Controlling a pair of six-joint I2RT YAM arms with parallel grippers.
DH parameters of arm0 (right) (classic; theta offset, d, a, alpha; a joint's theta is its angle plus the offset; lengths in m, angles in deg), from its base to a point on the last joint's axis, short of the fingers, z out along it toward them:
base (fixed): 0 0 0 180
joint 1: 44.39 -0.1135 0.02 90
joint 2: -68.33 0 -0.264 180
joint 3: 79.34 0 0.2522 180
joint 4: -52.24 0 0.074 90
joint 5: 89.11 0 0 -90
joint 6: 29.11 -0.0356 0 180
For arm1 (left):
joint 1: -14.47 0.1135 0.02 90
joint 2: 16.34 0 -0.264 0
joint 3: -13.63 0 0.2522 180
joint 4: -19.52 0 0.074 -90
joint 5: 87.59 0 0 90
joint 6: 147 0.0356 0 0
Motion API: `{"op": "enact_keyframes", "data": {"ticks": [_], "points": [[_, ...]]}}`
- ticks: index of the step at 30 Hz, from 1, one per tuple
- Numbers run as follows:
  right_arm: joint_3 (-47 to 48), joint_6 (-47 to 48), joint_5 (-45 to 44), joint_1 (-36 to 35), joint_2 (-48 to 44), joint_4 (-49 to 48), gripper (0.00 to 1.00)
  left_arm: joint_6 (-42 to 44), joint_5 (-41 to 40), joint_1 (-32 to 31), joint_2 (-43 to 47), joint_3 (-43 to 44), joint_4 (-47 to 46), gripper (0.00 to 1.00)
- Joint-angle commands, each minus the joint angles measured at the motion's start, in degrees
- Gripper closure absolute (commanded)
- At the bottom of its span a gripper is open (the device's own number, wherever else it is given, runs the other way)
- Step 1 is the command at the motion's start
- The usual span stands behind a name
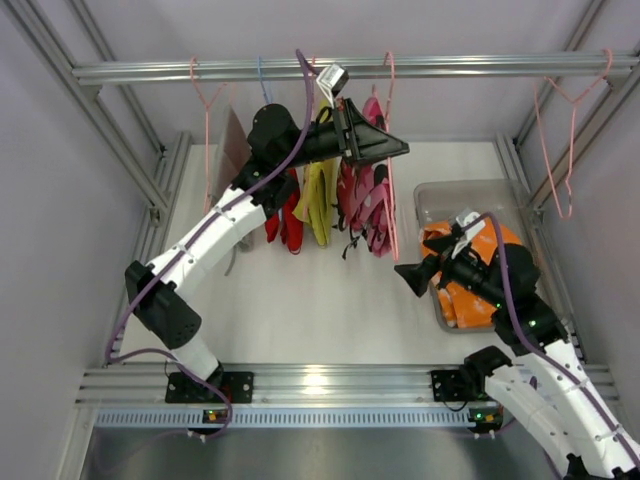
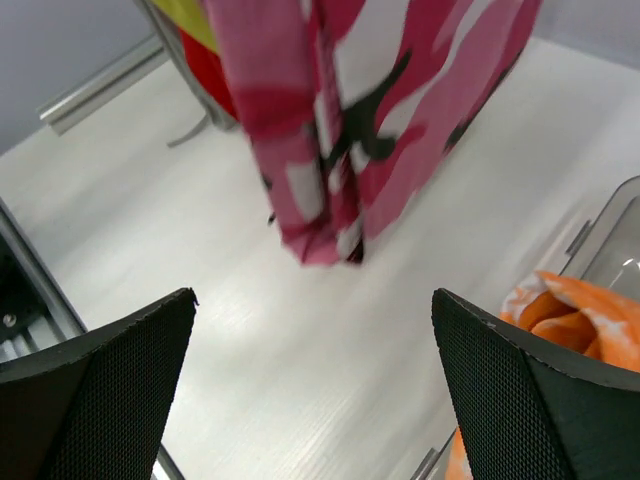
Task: Remove the trousers from the hanger
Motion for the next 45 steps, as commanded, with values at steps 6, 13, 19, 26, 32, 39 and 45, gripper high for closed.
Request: {"op": "enact_keyframes", "data": {"ticks": [6, 13, 19, 26, 32, 39, 45], "points": [[-10.29, -0.82, 5.18, 0.48, -4.44, -15.24, 0.01, 2.88, -1.58, -0.06, -0.91, 10.37, -10.72, 1.00], [-11.18, -2.58, 0.16, 0.31, 1.70, -25.79, 0.01, 2.79, -1.93, -0.67, -2.23, 13.18, -10.45, 1.00], [-8.63, -3.99, -3.76, -4.07, 9.70, -30.01, 0.01, 2.88, -1.93, -1.29, -2.14, 12.92, -10.72, 1.00], [-6.70, -4.69, -11.79, -5.14, 15.77, -32.83, 0.00, 2.61, -1.75, -1.38, -1.35, 12.66, -10.46, 1.00], [-5.56, -4.00, -15.11, -5.14, 17.18, -33.89, 0.00, 1.74, -1.75, -1.38, -1.17, 12.48, -10.89, 1.00], [-3.98, -2.85, -23.45, -4.09, 17.00, -33.71, 0.23, 1.56, -1.67, -1.29, -0.47, 11.69, -10.89, 1.00], [-2.31, -1.18, -25.33, -2.51, 16.83, -33.01, 0.51, 1.82, -1.49, -1.29, 0.41, 10.73, -10.63, 1.00]]}}
